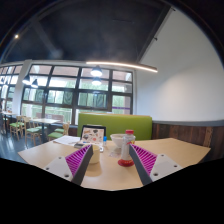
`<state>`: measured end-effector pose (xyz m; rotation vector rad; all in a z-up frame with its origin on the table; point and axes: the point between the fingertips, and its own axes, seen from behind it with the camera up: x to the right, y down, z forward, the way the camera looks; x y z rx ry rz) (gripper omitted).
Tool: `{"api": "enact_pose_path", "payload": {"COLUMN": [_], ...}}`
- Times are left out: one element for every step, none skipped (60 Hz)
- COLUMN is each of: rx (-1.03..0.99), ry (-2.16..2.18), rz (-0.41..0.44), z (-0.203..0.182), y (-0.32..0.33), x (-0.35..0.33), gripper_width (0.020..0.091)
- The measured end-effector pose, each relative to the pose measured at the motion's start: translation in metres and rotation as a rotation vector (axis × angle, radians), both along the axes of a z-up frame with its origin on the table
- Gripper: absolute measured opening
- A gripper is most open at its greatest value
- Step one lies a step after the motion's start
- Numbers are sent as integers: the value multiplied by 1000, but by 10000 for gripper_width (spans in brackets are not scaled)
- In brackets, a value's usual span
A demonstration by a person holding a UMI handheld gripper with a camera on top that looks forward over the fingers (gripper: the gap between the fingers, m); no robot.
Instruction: Pour water
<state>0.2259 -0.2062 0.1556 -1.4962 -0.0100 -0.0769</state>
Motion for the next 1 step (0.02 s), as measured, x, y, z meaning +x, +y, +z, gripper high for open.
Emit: {"api": "enact_pose_path", "payload": {"rx": [-1], "ry": [4], "rz": [-1], "z": [-1], "y": [-4], "x": [-2], "gripper_width": [829]}}
